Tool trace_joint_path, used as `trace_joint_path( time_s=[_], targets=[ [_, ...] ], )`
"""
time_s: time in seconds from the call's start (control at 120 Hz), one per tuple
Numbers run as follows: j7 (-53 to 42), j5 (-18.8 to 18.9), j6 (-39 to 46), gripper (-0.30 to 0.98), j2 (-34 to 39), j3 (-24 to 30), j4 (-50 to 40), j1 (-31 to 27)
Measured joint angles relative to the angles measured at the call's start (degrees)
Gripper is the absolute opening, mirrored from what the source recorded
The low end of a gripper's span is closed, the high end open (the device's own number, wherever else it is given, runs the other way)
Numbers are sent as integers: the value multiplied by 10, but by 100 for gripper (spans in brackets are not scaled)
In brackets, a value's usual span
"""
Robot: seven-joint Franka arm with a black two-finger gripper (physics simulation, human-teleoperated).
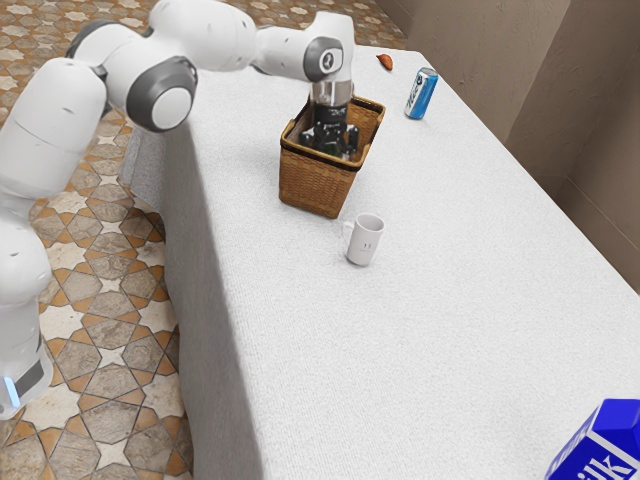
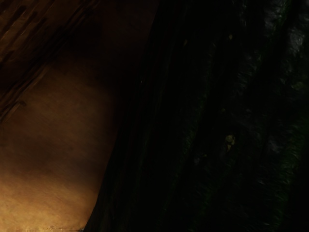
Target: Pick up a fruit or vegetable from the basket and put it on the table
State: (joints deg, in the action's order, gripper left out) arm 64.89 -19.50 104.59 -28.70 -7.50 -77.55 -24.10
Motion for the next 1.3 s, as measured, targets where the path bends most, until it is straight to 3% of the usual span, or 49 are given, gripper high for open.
trace_joint_path(
  time_s=[0.15, 0.242, 0.275, 0.542, 0.708, 0.892, 1.0, 1.133, 1.3],
  targets=[
    [1, 3, -1, 23, 22, -7, -1, 1],
    [4, 5, -4, -22, 44, -18, -2, 6],
    [5, 13, -6, -9, 54, -20, -2, 7],
    [7, 67, -10, 18, 164, -23, -1, 18],
    [11, 98, -6, 17, 207, -22, 19, 82],
    [34, 114, -2, 16, 169, -12, 87, 215],
    [48, 122, 11, 15, 140, 6, 120, 260],
    [61, 129, 32, 46, 136, 26, 123, 275],
    [106, 119, 71, 62, 161, 21, 41, 270]
  ],
)
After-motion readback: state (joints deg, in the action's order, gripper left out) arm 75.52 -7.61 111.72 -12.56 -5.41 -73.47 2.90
